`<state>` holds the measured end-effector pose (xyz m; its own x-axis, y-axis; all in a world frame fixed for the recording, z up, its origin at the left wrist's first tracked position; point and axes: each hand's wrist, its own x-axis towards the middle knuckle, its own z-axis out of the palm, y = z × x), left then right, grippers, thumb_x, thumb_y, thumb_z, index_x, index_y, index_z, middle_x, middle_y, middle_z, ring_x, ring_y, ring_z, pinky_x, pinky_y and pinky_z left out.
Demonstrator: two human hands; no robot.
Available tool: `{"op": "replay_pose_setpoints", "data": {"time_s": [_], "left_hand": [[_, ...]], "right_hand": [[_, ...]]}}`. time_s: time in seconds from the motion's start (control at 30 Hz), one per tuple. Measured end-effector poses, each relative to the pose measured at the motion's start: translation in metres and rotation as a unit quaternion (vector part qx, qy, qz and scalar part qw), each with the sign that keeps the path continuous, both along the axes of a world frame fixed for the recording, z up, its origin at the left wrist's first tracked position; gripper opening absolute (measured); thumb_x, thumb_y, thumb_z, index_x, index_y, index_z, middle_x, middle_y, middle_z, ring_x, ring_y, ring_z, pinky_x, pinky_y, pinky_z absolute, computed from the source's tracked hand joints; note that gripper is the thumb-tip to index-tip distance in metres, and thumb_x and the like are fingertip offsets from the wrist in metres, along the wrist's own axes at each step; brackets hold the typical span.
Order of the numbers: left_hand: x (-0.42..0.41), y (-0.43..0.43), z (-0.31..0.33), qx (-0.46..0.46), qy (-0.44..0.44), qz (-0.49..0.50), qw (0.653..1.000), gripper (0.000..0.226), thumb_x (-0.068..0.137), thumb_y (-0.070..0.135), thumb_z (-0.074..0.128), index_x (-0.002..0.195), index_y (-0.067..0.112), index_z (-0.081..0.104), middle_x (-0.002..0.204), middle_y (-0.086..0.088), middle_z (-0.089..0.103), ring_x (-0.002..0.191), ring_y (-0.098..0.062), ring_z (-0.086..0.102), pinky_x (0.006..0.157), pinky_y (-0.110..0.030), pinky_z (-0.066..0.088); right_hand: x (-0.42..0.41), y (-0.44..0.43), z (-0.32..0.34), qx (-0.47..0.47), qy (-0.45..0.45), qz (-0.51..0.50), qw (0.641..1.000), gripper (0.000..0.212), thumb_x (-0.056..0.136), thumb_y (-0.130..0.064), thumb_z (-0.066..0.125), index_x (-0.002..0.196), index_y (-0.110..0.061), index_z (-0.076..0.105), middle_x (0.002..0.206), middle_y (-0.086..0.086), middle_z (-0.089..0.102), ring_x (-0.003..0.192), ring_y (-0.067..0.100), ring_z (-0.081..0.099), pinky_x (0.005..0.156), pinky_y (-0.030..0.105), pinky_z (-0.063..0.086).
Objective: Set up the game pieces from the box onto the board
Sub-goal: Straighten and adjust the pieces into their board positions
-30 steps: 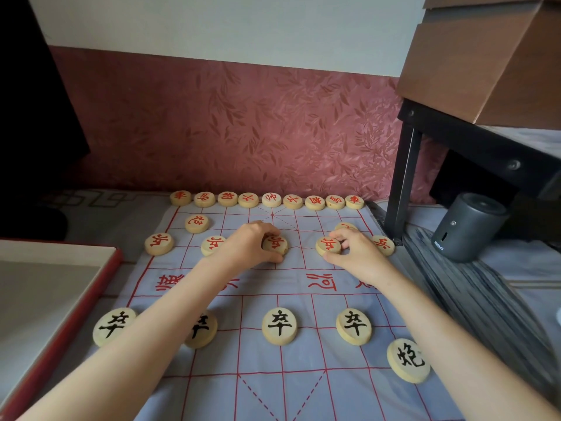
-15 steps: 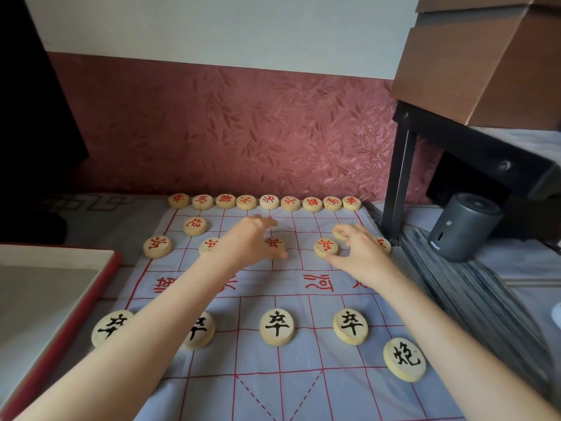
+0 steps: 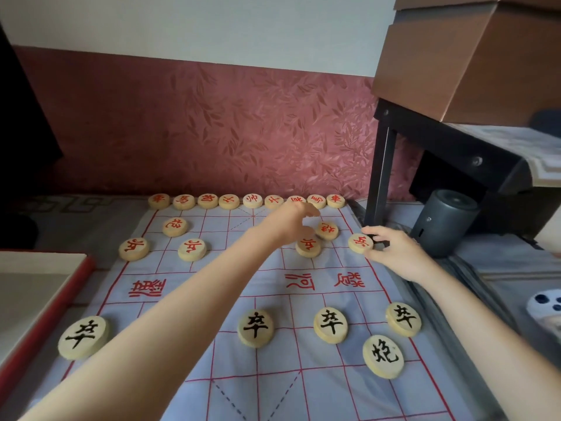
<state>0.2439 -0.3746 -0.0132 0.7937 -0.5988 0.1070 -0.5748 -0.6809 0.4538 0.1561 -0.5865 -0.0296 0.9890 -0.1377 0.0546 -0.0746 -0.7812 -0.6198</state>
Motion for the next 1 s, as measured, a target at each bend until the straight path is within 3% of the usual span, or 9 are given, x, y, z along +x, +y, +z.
{"op": "replay_pose_setpoints", "data": {"time_s": [0.07, 0.2, 0.43, 0.63, 0.73, 0.87, 1.0], "left_hand": [[0.005, -0.015, 0.0, 0.017, 0.004, -0.005, 1.0, 0.051, 0.084, 0.01, 0.062, 0.133, 0.01, 0.048, 0.136, -0.007, 0.051, 0.121, -0.023, 0.051, 0.098, -0.033, 0.044], [0.016, -0.035, -0.007, 0.046, 0.007, 0.002, 0.999, 0.052, 0.084, 0.014, 0.063, 0.134, 0.012, 0.046, 0.135, -0.008, 0.051, 0.121, -0.024, 0.051, 0.099, -0.035, 0.044], [0.031, -0.042, -0.014, 0.065, 0.024, 0.0, 0.998, 0.052, 0.089, 0.008, 0.055, 0.138, 0.018, 0.042, 0.141, -0.006, 0.046, 0.124, -0.025, 0.048, 0.101, -0.034, 0.042], [0.031, -0.049, -0.012, 0.064, 0.029, -0.052, 0.996, 0.045, 0.086, 0.005, 0.058, 0.129, 0.015, 0.054, 0.13, -0.002, 0.057, 0.117, -0.022, 0.054, 0.098, -0.032, 0.045], [0.031, -0.048, -0.012, 0.063, 0.023, -0.042, 0.997, 0.046, 0.085, 0.011, 0.063, 0.129, 0.012, 0.053, 0.128, -0.006, 0.058, 0.113, -0.022, 0.056, 0.096, -0.031, 0.046], [0.03, -0.046, -0.018, 0.058, 0.0, -0.018, 0.998, 0.048, 0.083, 0.026, 0.066, 0.128, 0.011, 0.055, 0.122, -0.009, 0.062, 0.109, -0.025, 0.058, 0.092, -0.032, 0.046], [0.028, -0.047, -0.02, 0.046, -0.016, -0.014, 0.999, 0.045, 0.084, 0.028, 0.065, 0.124, 0.009, 0.057, 0.12, -0.01, 0.063, 0.108, -0.025, 0.058, 0.09, -0.032, 0.047]], "right_hand": [[0.004, -0.003, -0.003, 0.022, -0.006, 0.002, 1.0, 0.049, 0.084, -0.014, 0.067, 0.131, -0.017, 0.054, 0.138, -0.003, 0.05, 0.12, 0.01, 0.048, 0.096, 0.02, 0.032], [0.009, -0.001, -0.005, 0.05, -0.009, 0.018, 0.999, 0.048, 0.086, -0.016, 0.066, 0.132, -0.015, 0.053, 0.131, -0.003, 0.054, 0.114, 0.003, 0.046, 0.091, 0.016, 0.031], [0.017, -0.01, -0.01, 0.043, 0.013, 0.04, 0.998, 0.048, 0.085, -0.017, 0.065, 0.131, -0.027, 0.053, 0.132, 0.002, 0.054, 0.12, 0.012, 0.05, 0.099, 0.023, 0.037], [0.017, -0.014, -0.014, 0.084, -0.006, 0.05, 0.995, 0.045, 0.084, -0.006, 0.066, 0.127, -0.014, 0.057, 0.123, -0.001, 0.061, 0.106, 0.004, 0.053, 0.072, -0.001, 0.04], [0.017, -0.013, -0.017, 0.086, -0.027, 0.034, 0.995, 0.046, 0.081, -0.009, 0.071, 0.125, -0.012, 0.058, 0.116, 0.002, 0.061, 0.091, 0.001, 0.054, 0.066, -0.004, 0.039], [0.021, -0.008, -0.022, 0.039, -0.062, -0.006, 0.997, 0.045, 0.071, -0.021, 0.08, 0.112, -0.011, 0.064, 0.102, 0.006, 0.056, 0.078, 0.004, 0.052, 0.066, 0.005, 0.04], [0.027, -0.004, -0.03, -0.05, -0.085, -0.048, 0.994, 0.043, 0.066, -0.044, 0.079, 0.095, -0.014, 0.066, 0.093, 0.003, 0.054, 0.102, 0.022, 0.045, 0.089, 0.033, 0.04]]}}
